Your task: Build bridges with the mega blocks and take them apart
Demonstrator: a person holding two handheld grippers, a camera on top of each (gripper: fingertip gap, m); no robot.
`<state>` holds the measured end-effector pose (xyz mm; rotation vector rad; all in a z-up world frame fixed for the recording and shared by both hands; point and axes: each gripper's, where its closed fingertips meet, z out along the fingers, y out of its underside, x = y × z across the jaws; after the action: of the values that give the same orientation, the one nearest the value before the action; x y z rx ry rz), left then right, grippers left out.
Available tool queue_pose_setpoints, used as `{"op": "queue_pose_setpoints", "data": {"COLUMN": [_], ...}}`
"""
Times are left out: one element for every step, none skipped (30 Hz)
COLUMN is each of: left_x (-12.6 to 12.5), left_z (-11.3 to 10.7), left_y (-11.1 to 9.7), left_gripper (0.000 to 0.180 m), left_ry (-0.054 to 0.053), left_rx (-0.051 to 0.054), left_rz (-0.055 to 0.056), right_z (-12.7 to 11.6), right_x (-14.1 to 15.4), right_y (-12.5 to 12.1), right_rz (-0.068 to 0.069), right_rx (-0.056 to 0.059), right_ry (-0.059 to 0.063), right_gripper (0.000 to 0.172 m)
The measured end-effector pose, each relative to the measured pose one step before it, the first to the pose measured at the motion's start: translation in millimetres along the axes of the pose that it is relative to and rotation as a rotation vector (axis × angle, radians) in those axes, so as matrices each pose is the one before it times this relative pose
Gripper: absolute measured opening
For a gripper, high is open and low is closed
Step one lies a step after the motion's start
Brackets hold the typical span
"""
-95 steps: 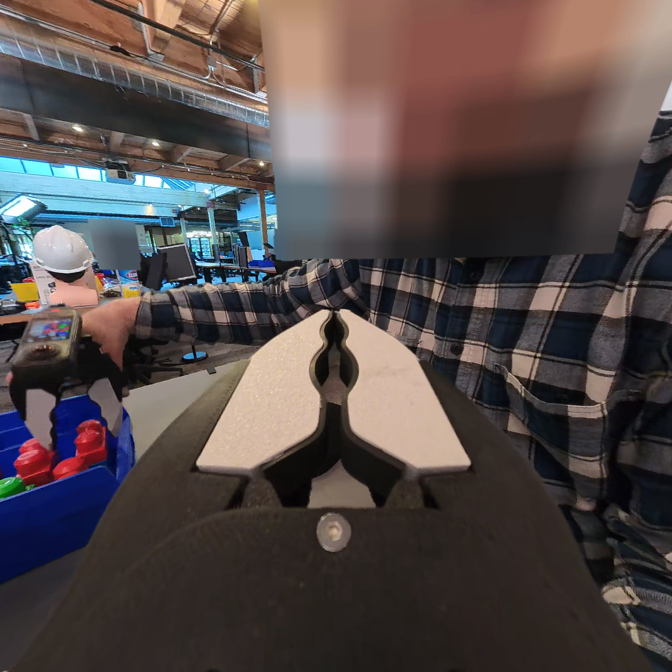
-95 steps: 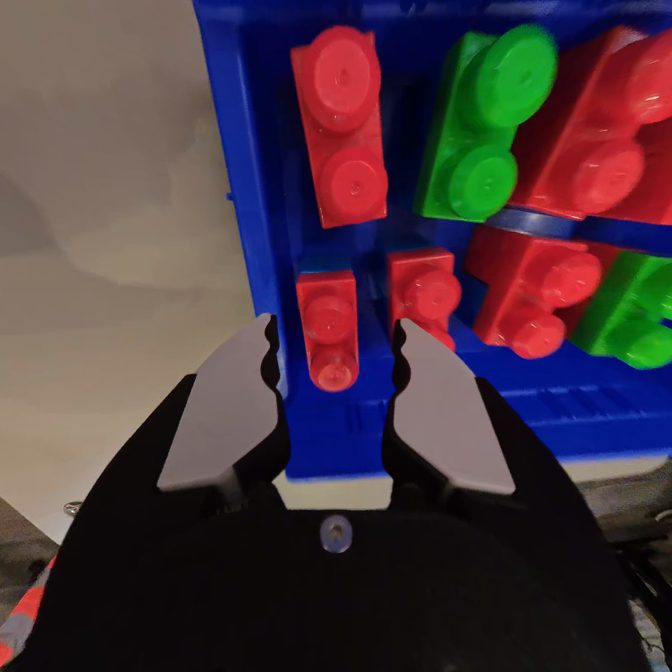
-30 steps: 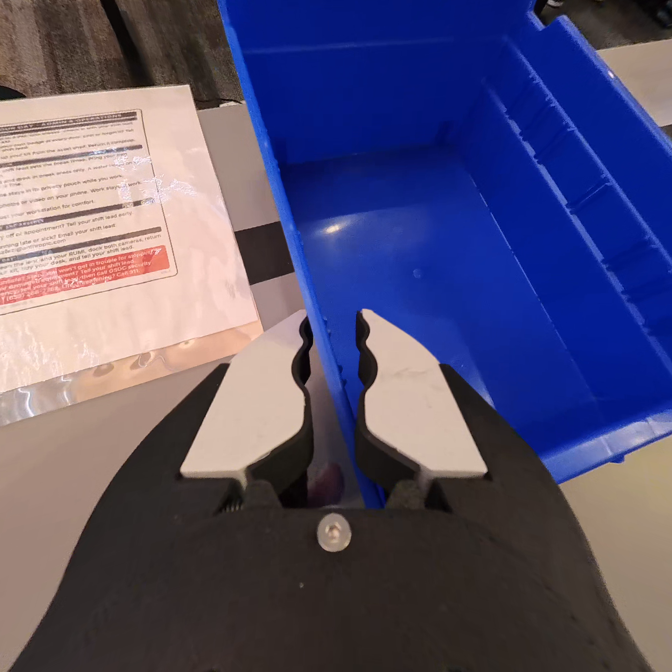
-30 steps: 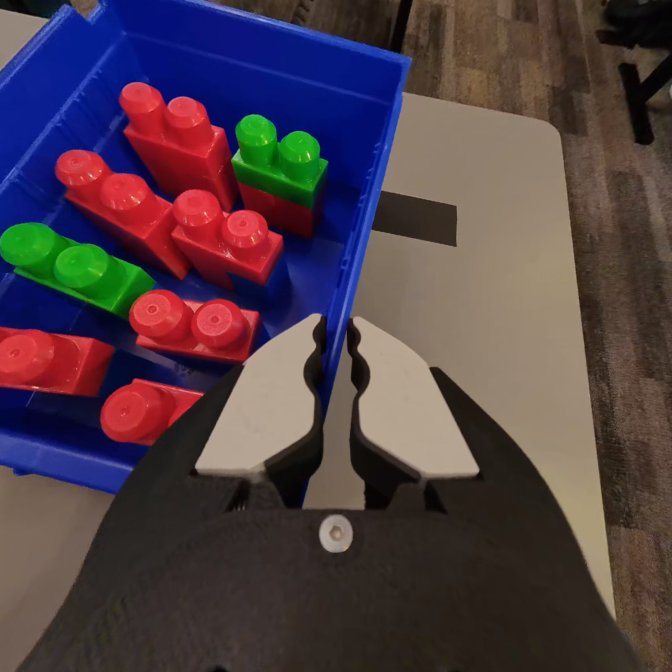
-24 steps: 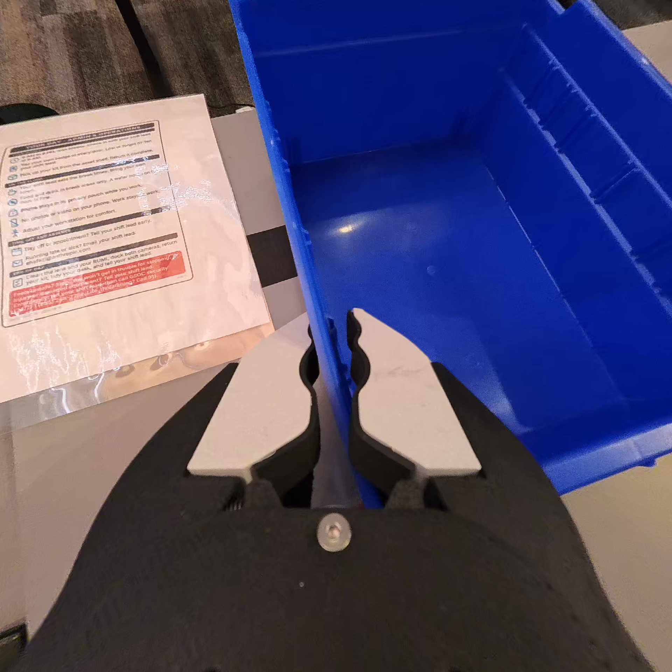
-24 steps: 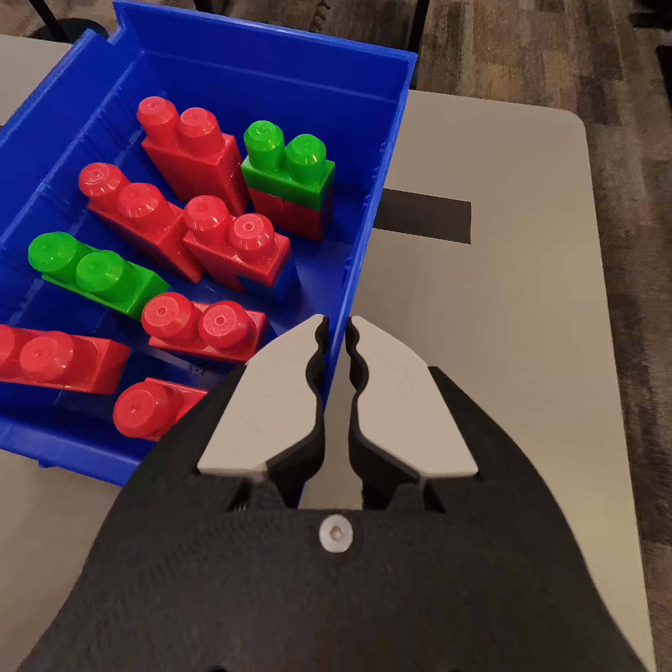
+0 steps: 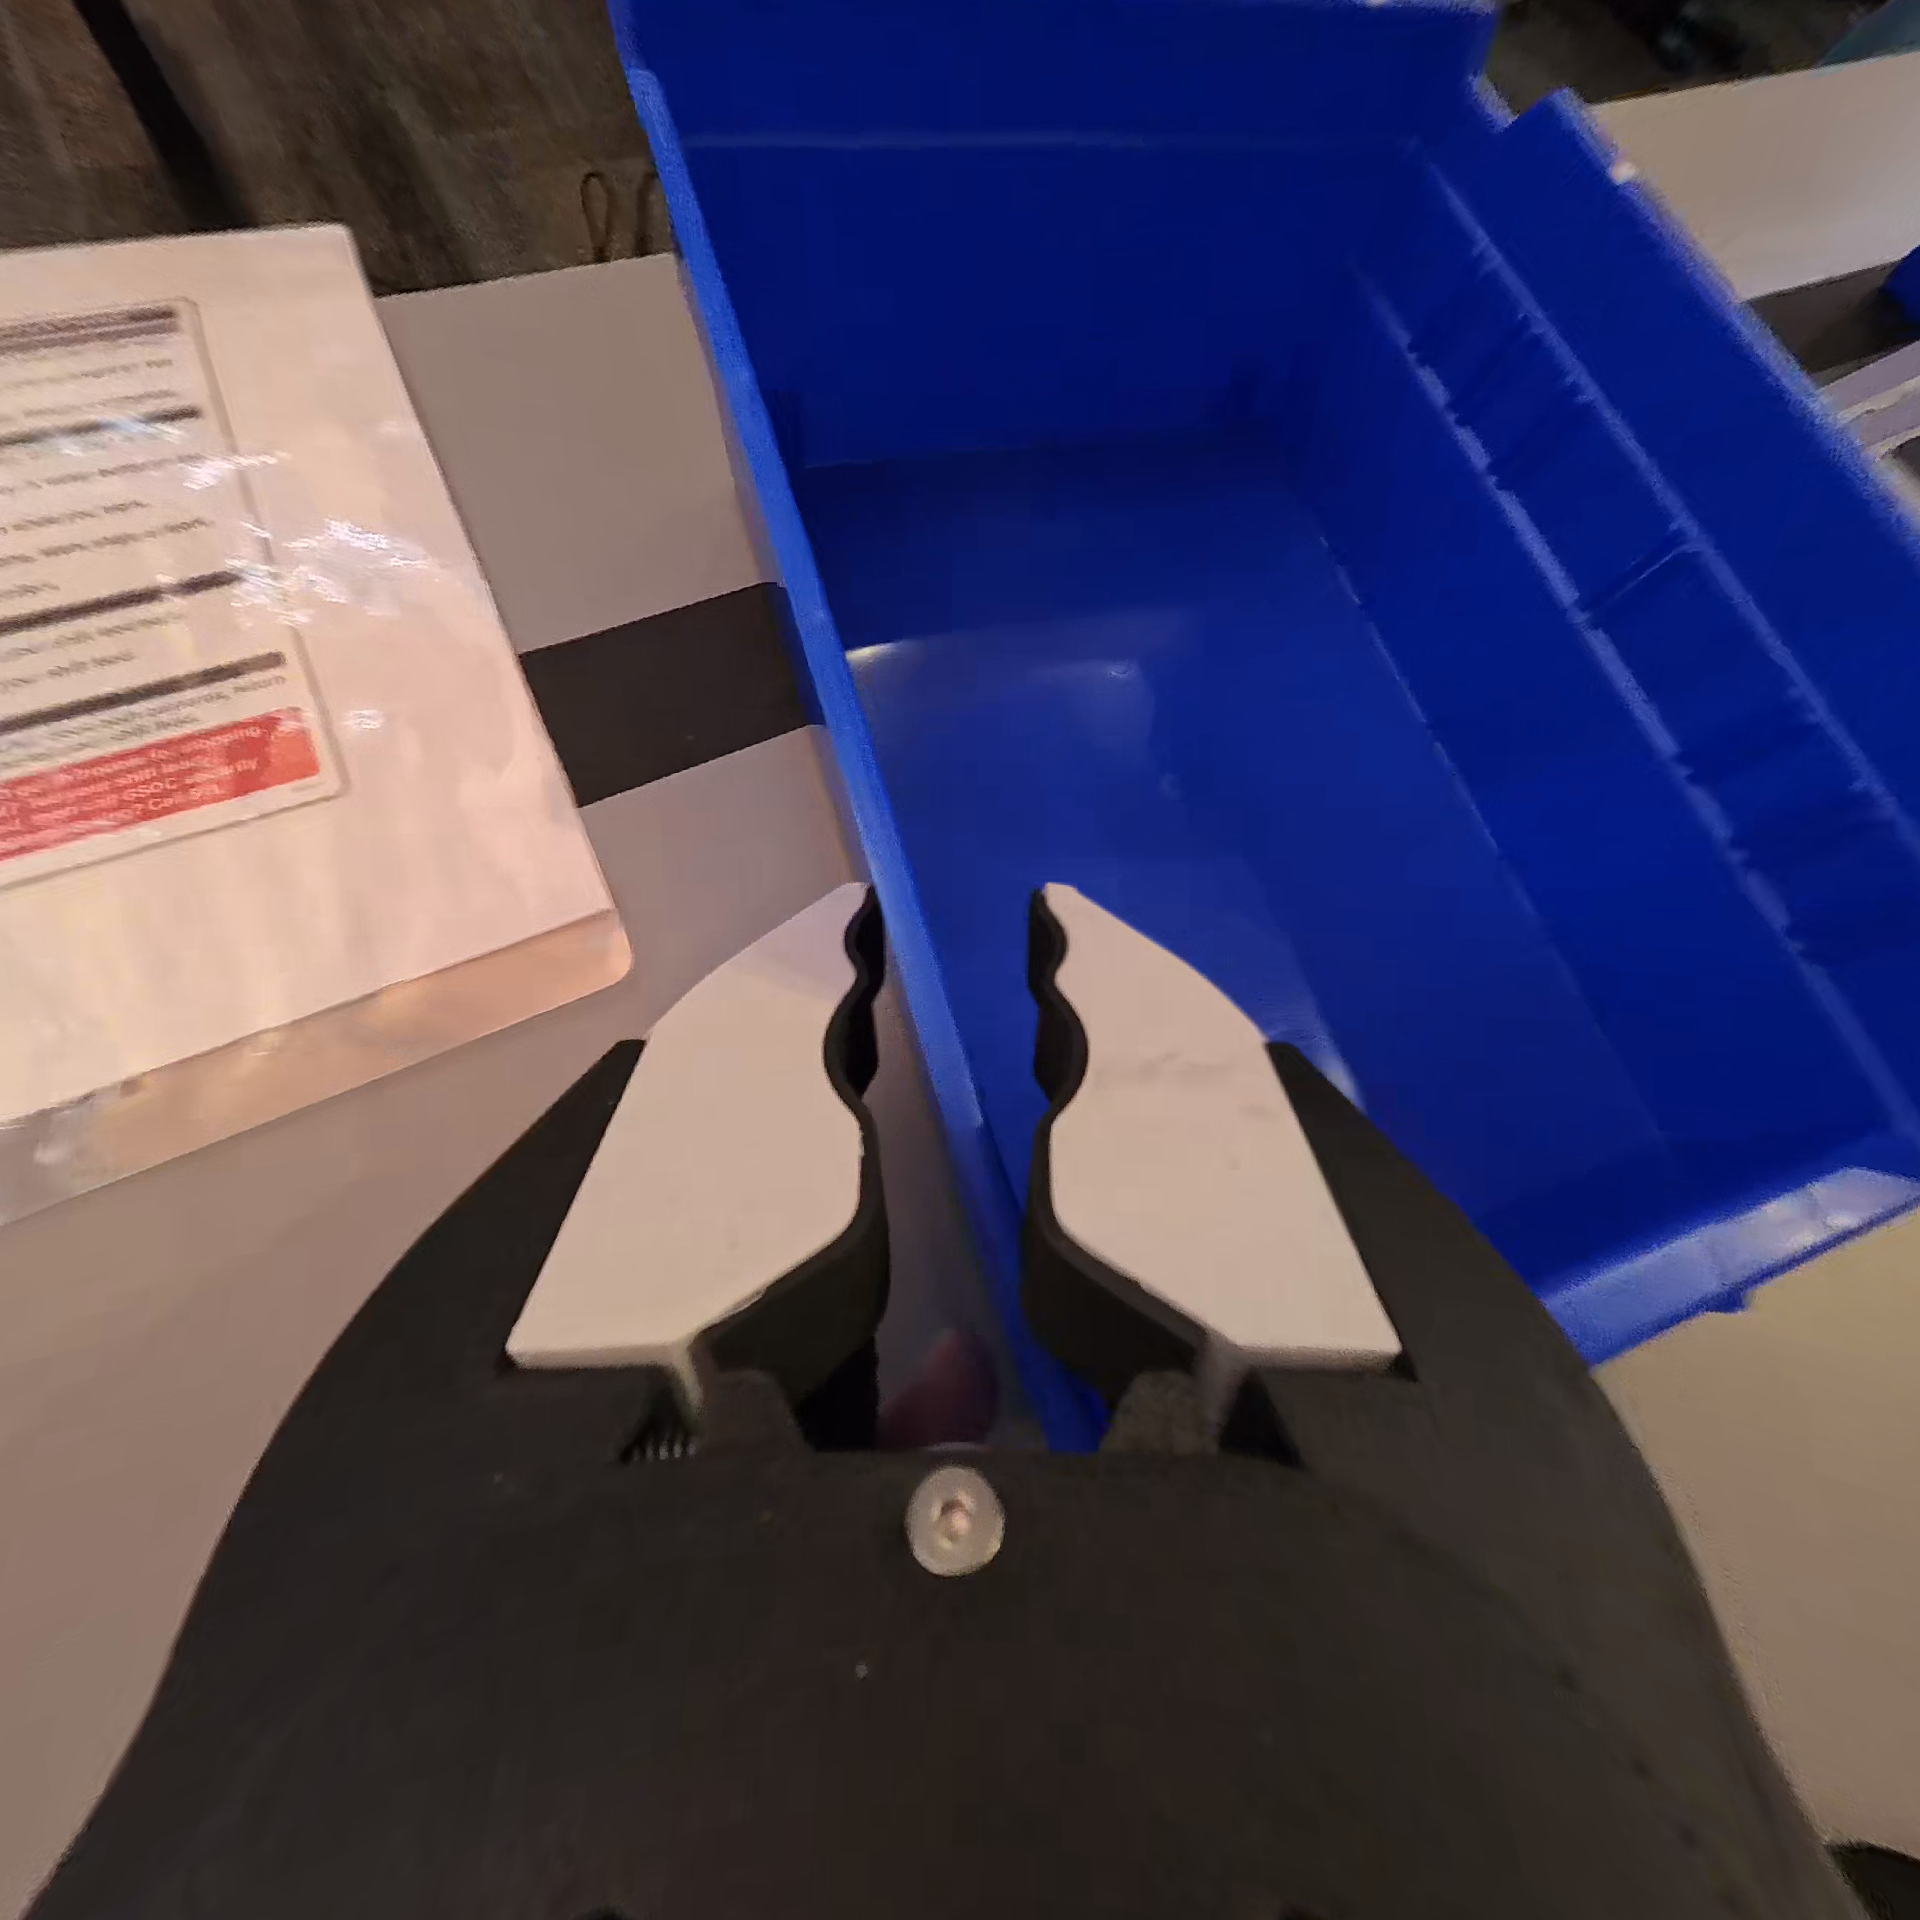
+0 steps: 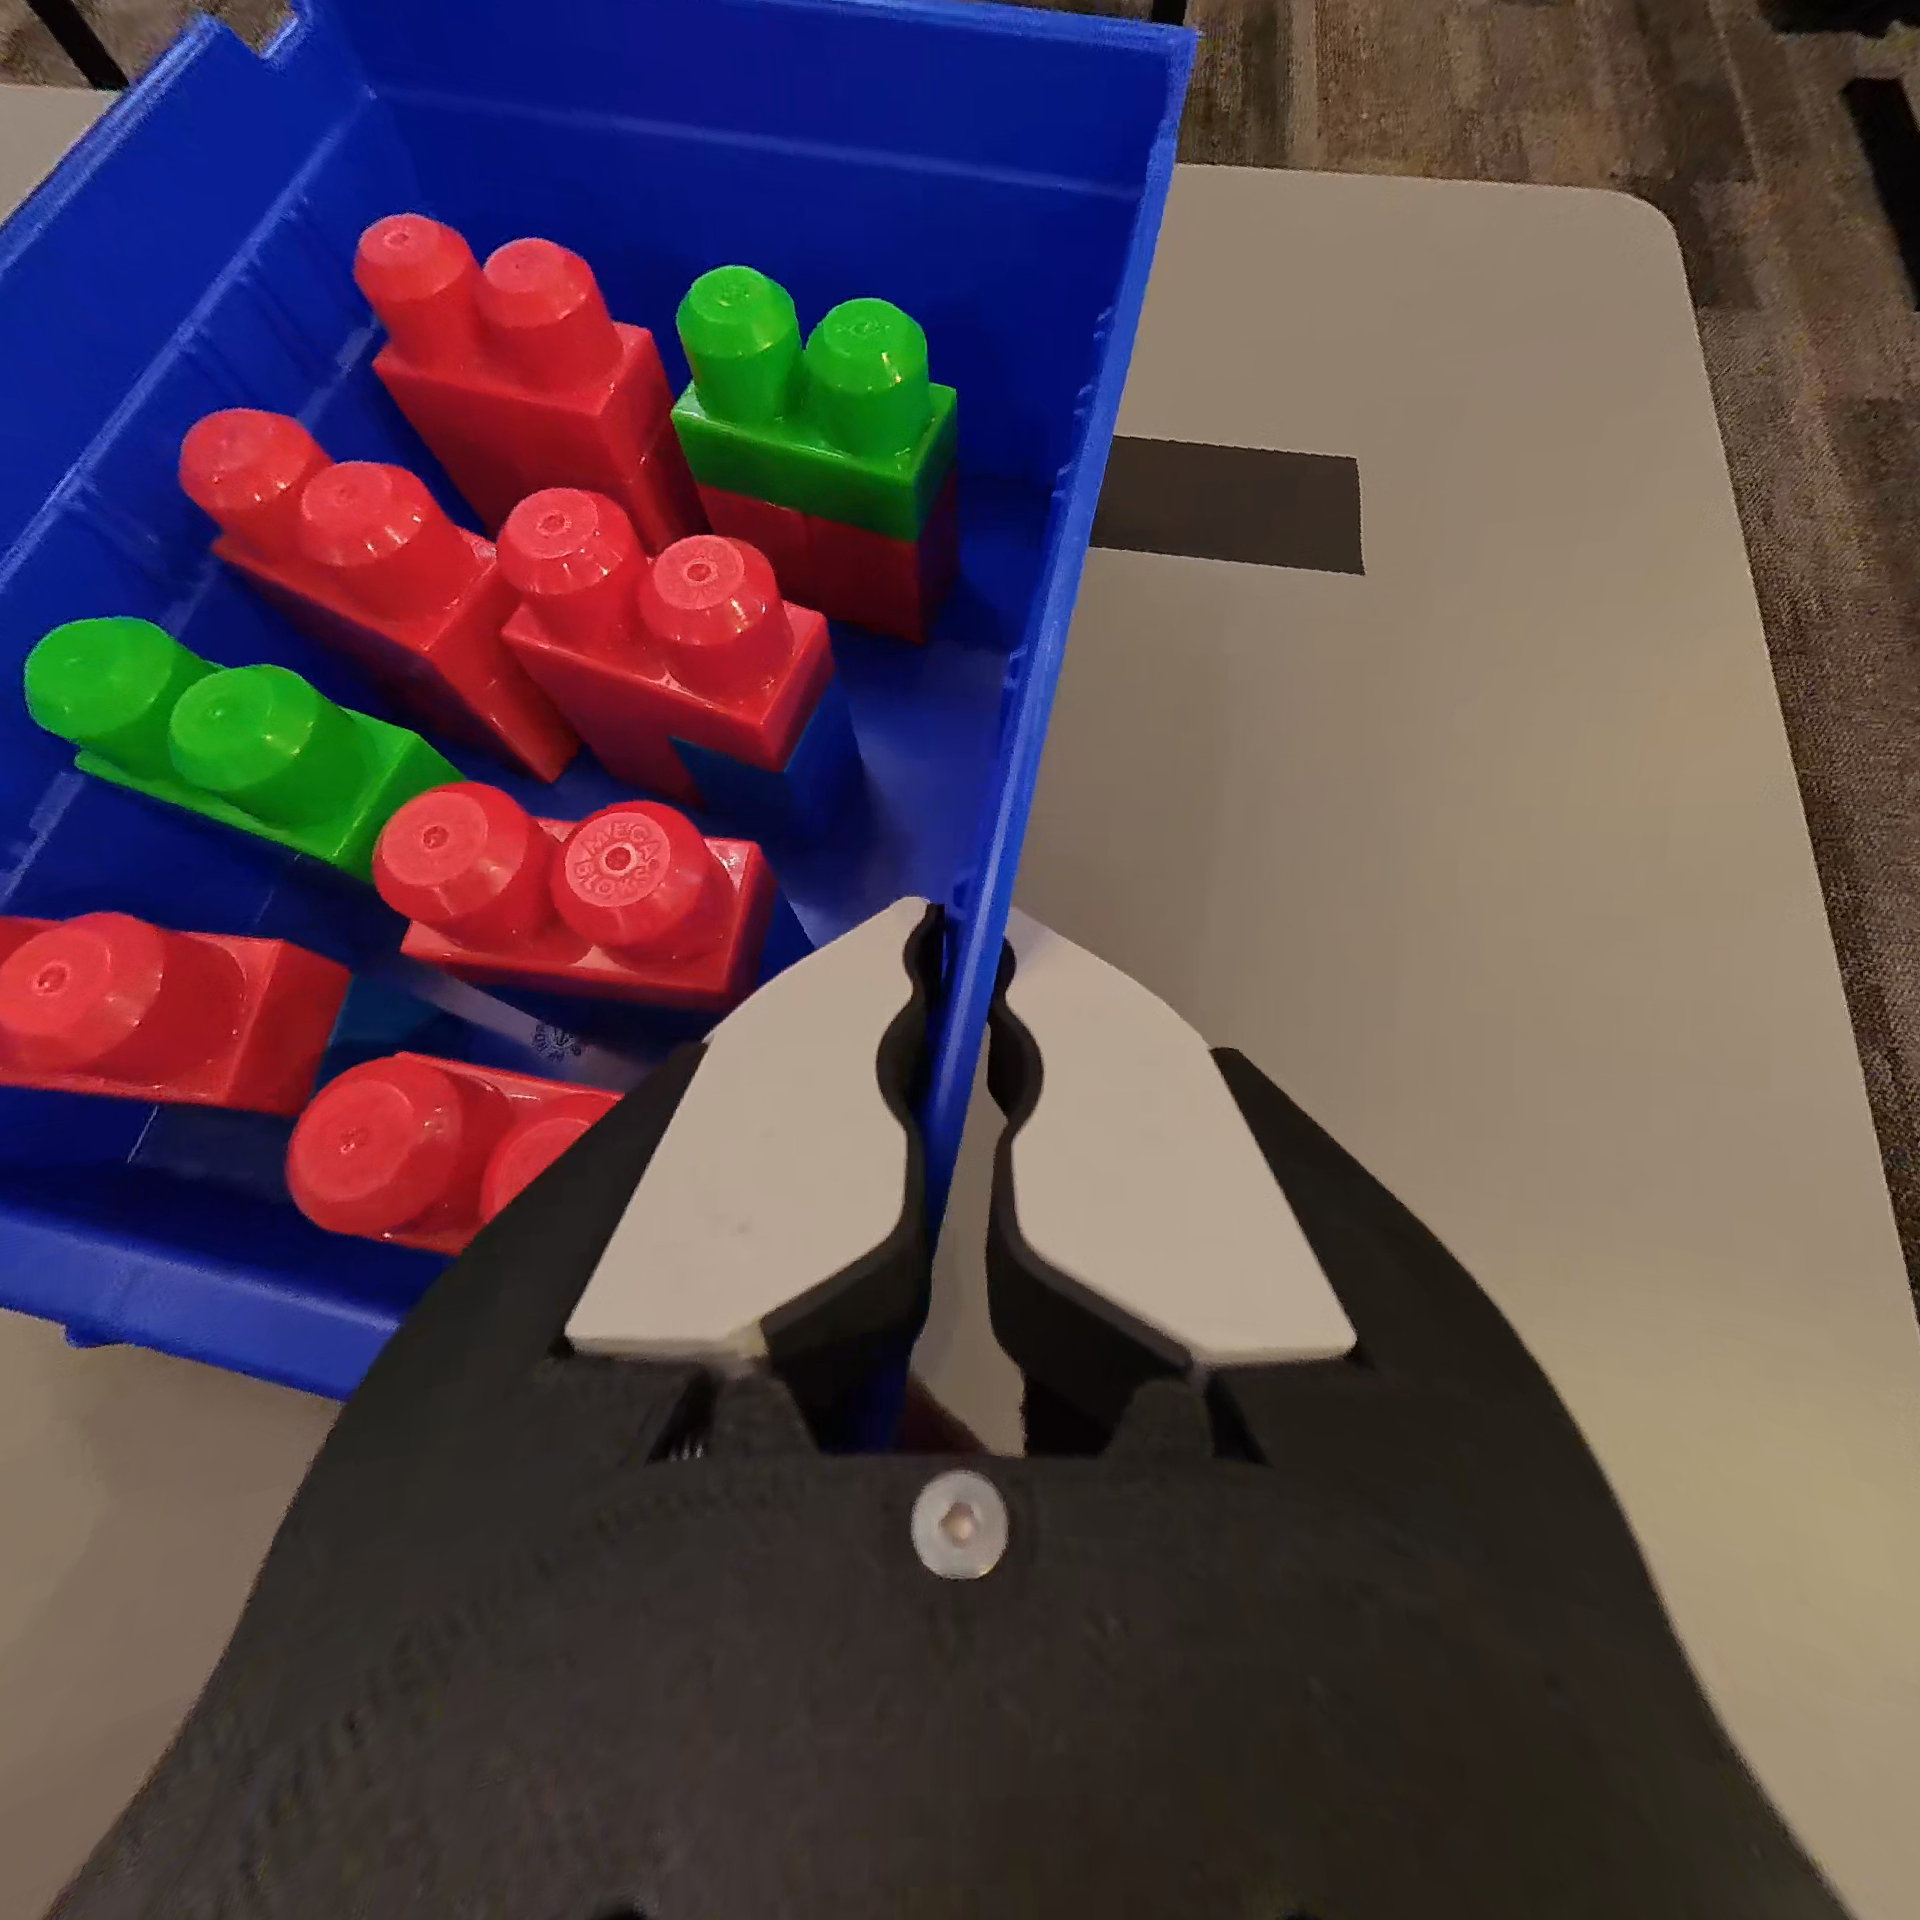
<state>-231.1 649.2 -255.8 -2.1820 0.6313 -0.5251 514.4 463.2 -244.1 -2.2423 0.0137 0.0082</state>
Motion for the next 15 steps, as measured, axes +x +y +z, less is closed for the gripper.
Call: {"op": "queue_pose_setpoints", "data": {"left_x": [-3.12, -1.14, -0.88, -0.54, -0.17, 0.4, 0.58, 1.25, 1.99, 3.02, 2.58, 1.77, 1.25, 0.54, -0.04], "left_z": [-0.22, -0.01, 0.15, 0.11, -0.31, -0.33, -0.58, -0.44, -0.44, -0.14, -0.39, -1.25, -2.33, -2.7, -2.94], "left_y": [0.54, 0.3, -0.02, -0.42, -0.43, -0.54, -0.62, -0.02, 0.49, 0.33, 0.26, -0.71, -2.01, -2.04, -1.71], "left_gripper": [0.02, 0.018, 0.016, 0.014, 0.013, 0.013, 0.012, 0.012, 0.011, 0.01, 0.01, 0.01, 0.009, 0.009, 0.009], "left_ry": [-0.0414, -0.0204, -0.0115, -0.0045, 0.0011, 0.0024, -0.0009, 0.0016, 0.0075, 0.0157, 0.0096, 0.0042, 0.0033, -0.0008, -0.0015], "left_rx": [-0.0098, -0.0083, -0.0024, 0.0044, 0.0068, 0.0086, 0.0083, 0.0028, 0.0004, 0.0031, 0.0022, 0.007, 0.0118, 0.0085, 0.0038], "left_rz": [0.0461, 0.0253, 0.0024, -0.0034, -0.0037, -0.0056, 0.0009, 0.0029, -0.0039, -0.0136, -0.0023, 0.0001, -0.0039, -0.0054, -0.0057], "right_z": [0.34, 0.16, 0.07, -0.04, -0.21, -0.38, -0.63, -0.93, -1.53, -2.17, -2.45, -2.59, -3.1, -3.76, -4.25], "right_x": [0.58, 0.55, 0.08, 0.04, 0.29, -0.1, -0.45, -0.54, -0.06, 0.17, 0.03, 0.16, 0.29, 0.08, -0.09], "right_y": [-0.29, -0.06, 0.02, 0.0, 0.05, 0.16, 0.26, 0.24, 0.3, 0.3, 0.67, 1.15, 1.25, 1.19, 1.01], "right_rz": [-0.0043, -0.0024, -0.0005, -0.0069, -0.0116, -0.0121, -0.0082, -0.004, 0.0009, 0.0026, 0.0004, -0.0049, -0.0019, 0.0056, 0.0065], "right_rx": [0.0003, -0.001, -0.0012, 0.0005, 0.0015, -0.0001, 0.0009, 0.003, 0.0039, 0.0039, -0.0002, -0.0055, -0.008, -0.0082, -0.0071], "right_ry": [0.0006, 0.0007, -0.0019, -0.0004, 0.0021, 0.0026, 0.0021, -0.0008, -0.0037, -0.0047, -0.0046, -0.0028, -0.0039, -0.0074, -0.008], "right_gripper": [0.005, 0.005, 0.004, 0.005, 0.005, 0.006, 0.006, 0.006, 0.005, 0.004, 0.004, 0.004, 0.004, 0.004, 0.004]}}
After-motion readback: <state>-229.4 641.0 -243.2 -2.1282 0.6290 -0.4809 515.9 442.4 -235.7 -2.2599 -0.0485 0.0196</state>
